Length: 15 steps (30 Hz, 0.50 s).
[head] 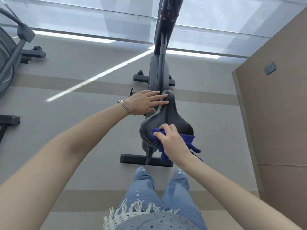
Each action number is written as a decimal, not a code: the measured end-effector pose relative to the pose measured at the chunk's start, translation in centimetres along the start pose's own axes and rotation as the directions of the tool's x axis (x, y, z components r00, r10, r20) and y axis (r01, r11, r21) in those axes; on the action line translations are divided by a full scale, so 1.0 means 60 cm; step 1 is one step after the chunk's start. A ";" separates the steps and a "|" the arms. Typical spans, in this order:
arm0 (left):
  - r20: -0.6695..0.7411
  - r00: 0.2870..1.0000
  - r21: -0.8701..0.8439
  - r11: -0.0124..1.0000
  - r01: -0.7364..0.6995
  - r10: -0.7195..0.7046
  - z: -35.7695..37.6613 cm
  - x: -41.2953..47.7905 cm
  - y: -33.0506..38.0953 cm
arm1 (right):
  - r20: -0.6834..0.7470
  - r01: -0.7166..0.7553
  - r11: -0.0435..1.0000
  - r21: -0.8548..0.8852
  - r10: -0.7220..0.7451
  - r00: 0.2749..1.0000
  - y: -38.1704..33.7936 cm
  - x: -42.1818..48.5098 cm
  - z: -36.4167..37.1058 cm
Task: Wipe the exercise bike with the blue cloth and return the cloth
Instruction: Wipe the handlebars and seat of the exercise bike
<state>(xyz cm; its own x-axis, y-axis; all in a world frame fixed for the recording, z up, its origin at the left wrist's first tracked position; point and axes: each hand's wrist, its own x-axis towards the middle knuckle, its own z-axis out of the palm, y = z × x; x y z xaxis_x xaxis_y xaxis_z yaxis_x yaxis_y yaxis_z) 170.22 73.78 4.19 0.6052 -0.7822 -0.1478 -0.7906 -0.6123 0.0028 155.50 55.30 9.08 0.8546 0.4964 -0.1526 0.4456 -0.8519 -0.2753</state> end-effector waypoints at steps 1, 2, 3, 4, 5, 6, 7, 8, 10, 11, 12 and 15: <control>-0.011 1.000 -0.003 1.000 0.012 -0.012 0.002 0.000 0.004 | 0.012 0.008 1.000 0.017 -0.008 1.000 0.006 0.012 -0.005; -0.021 1.000 -0.011 1.000 0.022 -0.023 0.003 -0.001 0.009 | 0.002 -0.030 0.999 0.039 0.030 1.000 0.011 0.030 -0.011; -0.029 0.999 -0.021 0.999 0.030 -0.031 0.003 -0.003 0.012 | -0.020 -0.094 0.993 0.068 0.095 0.995 0.016 0.050 -0.015; -0.038 0.999 -0.025 0.999 0.038 -0.039 0.003 -0.008 0.014 | -0.039 -0.156 0.984 0.089 0.160 0.986 0.017 0.067 -0.019; -0.048 0.997 -0.024 0.998 0.054 -0.055 0.004 -0.015 0.015 | -0.054 -0.197 0.977 0.087 0.202 0.978 0.013 0.077 -0.020; -0.056 0.995 -0.030 0.996 0.086 -0.087 0.006 -0.026 0.014 | -0.061 -0.220 0.973 0.072 0.224 0.973 0.005 0.079 -0.018; -0.059 0.988 -0.050 0.989 0.138 -0.141 0.010 -0.040 0.012 | -0.056 -0.204 0.978 0.052 0.207 0.977 -0.003 0.074 -0.012; -0.058 0.976 -0.078 0.976 0.204 -0.209 0.017 -0.057 0.011 | -0.037 -0.153 0.987 0.037 0.155 0.987 -0.013 0.064 -0.007; -0.039 0.948 -0.117 0.944 0.310 -0.316 0.037 -0.095 0.016 | 0.015 -0.003 1.000 0.015 0.003 1.000 -0.024 0.044 -0.001; -0.019 0.942 -0.126 0.935 0.331 -0.336 0.047 -0.113 0.022 | 0.028 0.048 0.999 0.018 -0.048 0.998 -0.022 0.045 -0.002; 0.004 0.941 -0.139 0.931 0.337 -0.339 0.056 -0.129 0.029 | 0.028 0.066 0.998 0.017 -0.067 0.997 -0.021 0.057 -0.004; 0.053 0.941 -0.199 0.920 0.338 -0.334 0.072 -0.166 0.055 | 0.018 -0.031 0.999 0.015 0.030 0.999 -0.035 0.110 -0.008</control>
<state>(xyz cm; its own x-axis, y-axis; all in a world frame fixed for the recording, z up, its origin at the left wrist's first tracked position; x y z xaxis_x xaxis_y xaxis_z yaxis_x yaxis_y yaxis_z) 161.21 80.04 1.39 0.8286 -0.5256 -0.1928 -0.5045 -0.8503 0.1500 160.31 60.28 9.11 0.8629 0.4732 -0.1776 0.4151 -0.8639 -0.2852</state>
